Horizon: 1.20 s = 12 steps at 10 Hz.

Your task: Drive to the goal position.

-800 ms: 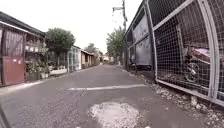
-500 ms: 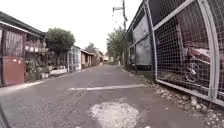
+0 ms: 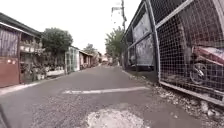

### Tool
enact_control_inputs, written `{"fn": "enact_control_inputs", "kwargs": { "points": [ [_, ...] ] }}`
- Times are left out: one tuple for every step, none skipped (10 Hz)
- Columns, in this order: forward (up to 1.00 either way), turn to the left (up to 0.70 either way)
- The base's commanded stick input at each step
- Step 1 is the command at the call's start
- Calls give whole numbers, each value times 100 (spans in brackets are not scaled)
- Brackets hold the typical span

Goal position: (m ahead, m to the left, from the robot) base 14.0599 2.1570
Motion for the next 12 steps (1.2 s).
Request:
{"fn": "enact_control_inputs", "kwargs": {
  "points": [
    [70, 35],
    [70, 22],
    [70, 0],
    [70, 0],
    [70, 0],
    [70, 0],
    [70, 0],
    [70, 0],
    [70, 0],
    [70, 0],
    [70, 0],
    [70, 0]
  ]
}}
